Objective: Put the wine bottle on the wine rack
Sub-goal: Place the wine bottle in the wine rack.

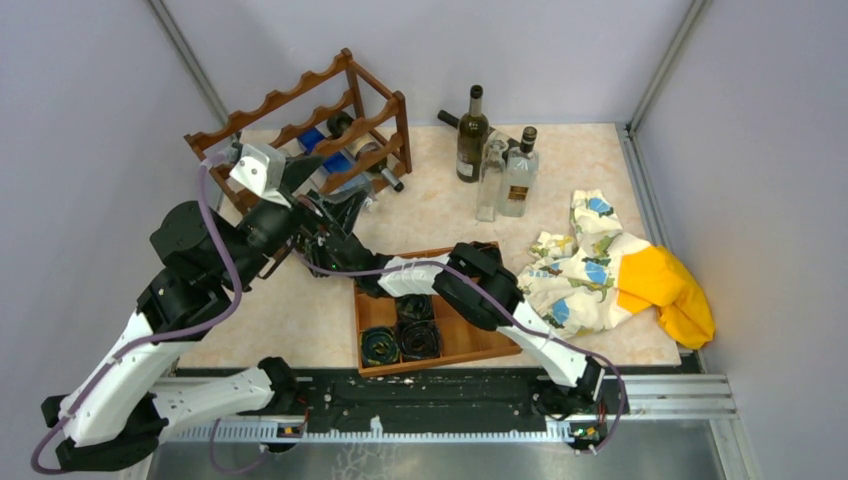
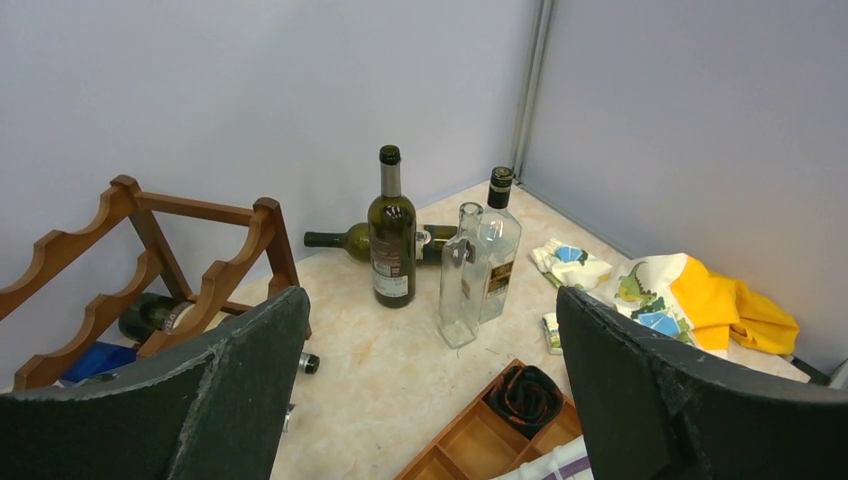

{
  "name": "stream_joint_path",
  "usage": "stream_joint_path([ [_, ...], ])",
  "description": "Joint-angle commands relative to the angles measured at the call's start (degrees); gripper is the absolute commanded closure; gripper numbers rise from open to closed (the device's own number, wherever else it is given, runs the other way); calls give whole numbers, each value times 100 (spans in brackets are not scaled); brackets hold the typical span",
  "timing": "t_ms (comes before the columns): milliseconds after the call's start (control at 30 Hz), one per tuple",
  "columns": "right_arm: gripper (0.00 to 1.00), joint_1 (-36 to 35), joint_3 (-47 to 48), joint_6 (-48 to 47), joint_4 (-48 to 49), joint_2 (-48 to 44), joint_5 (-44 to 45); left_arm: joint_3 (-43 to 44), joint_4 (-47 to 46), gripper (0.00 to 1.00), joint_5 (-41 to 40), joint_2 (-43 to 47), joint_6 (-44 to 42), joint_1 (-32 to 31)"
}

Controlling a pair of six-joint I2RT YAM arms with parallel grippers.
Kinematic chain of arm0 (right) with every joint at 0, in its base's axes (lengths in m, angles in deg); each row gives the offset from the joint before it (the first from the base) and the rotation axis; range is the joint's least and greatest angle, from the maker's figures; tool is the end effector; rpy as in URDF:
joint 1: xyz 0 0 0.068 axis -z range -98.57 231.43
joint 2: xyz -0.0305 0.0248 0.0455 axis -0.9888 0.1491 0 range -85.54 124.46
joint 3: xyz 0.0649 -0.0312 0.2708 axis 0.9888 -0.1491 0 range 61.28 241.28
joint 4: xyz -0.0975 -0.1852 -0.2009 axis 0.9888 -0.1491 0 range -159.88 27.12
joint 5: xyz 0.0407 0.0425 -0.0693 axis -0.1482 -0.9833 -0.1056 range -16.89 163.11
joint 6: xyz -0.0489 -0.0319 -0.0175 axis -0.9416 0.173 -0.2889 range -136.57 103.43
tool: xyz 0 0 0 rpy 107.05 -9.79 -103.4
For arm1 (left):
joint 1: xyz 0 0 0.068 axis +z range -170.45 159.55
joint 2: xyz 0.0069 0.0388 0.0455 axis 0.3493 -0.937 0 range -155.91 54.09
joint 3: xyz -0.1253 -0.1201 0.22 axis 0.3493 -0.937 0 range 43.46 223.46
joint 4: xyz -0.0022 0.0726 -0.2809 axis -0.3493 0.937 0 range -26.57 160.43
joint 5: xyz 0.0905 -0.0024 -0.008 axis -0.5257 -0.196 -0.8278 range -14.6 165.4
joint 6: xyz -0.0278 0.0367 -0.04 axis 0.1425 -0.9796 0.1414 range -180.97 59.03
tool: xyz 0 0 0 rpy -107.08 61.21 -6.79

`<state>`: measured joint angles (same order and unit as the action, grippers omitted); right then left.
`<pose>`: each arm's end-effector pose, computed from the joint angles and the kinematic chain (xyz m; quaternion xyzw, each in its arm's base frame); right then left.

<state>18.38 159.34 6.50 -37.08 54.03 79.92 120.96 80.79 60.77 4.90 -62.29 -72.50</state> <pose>0.2712 0.5211 0.1198 -0.2383 0.7600 0.3769 0.4728 0.1152 -0.1288 0.5249 0.1957 0.6082 -0.2545 0.7260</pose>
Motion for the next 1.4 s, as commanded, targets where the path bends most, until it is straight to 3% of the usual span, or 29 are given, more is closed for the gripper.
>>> stream_joint_path([
  [0,100,42,666,-186,1120,-29,94,214,122,1,-66,-22,-12,-33],
  [900,100,161,2039,-569,568,681,302,253,155,1,-69,-38,-43,-33],
  [1367,97,196,2202,-745,383,806,258,234,134,1,-66,-64,-60,-33],
])
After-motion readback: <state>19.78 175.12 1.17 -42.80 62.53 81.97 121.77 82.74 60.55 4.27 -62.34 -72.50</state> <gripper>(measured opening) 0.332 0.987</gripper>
